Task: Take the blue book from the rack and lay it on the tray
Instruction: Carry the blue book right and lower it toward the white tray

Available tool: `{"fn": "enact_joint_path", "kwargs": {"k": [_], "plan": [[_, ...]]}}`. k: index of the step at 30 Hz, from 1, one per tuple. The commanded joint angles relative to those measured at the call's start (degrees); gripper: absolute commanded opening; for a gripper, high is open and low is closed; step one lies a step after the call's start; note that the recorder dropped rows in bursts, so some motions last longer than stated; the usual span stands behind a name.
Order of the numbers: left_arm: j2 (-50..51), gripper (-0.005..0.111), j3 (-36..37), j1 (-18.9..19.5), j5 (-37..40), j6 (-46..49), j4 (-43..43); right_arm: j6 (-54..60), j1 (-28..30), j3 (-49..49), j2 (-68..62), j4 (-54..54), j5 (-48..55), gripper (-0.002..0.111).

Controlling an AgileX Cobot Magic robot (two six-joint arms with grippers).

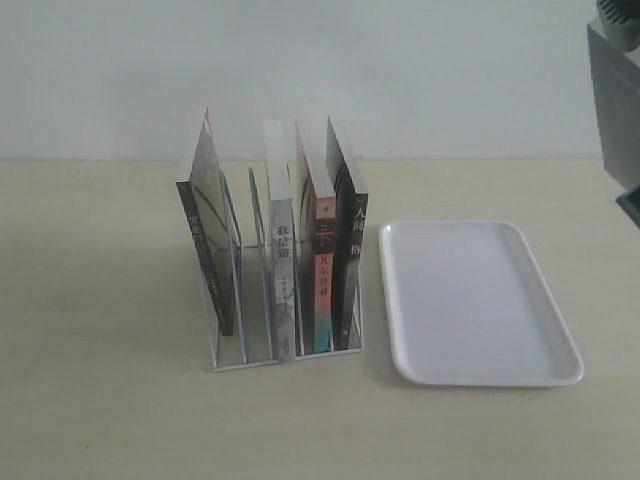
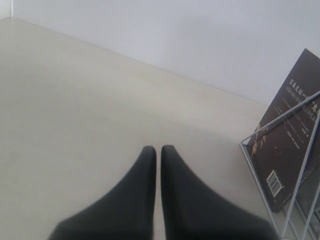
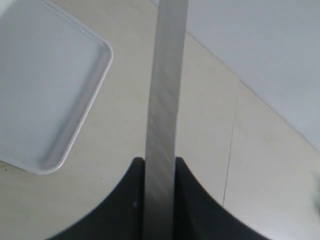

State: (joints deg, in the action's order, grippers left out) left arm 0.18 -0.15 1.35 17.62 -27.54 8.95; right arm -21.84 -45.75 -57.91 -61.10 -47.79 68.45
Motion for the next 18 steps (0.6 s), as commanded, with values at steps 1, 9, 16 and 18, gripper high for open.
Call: {"fn": "enact_joint_path", "kwargs": {"k": [1, 9, 16, 18], "plan": [[-0.18, 0.004, 0.15, 0.14, -0.71, 0.25, 0.03, 4.43, 1.84, 1.93, 0.56, -7.18, -6.82, 0.0], [-0.18, 0.004, 0.15, 0.14, -0.71, 0.25, 0.03, 15.17, 16.71, 4.05, 0.56, -5.0, -24.56, 0.0], [-0.18, 0.004, 0.15, 0.14, -0.71, 0.25, 0.03, 33.45, 17.21, 4.05, 0.45, 2.58, -27.17, 0.0], [-0.18, 0.004, 0.15, 0.14, -0.71, 0.25, 0.03, 37.06, 17.21, 4.05, 0.45, 3.46, -27.46, 0.0]]}}
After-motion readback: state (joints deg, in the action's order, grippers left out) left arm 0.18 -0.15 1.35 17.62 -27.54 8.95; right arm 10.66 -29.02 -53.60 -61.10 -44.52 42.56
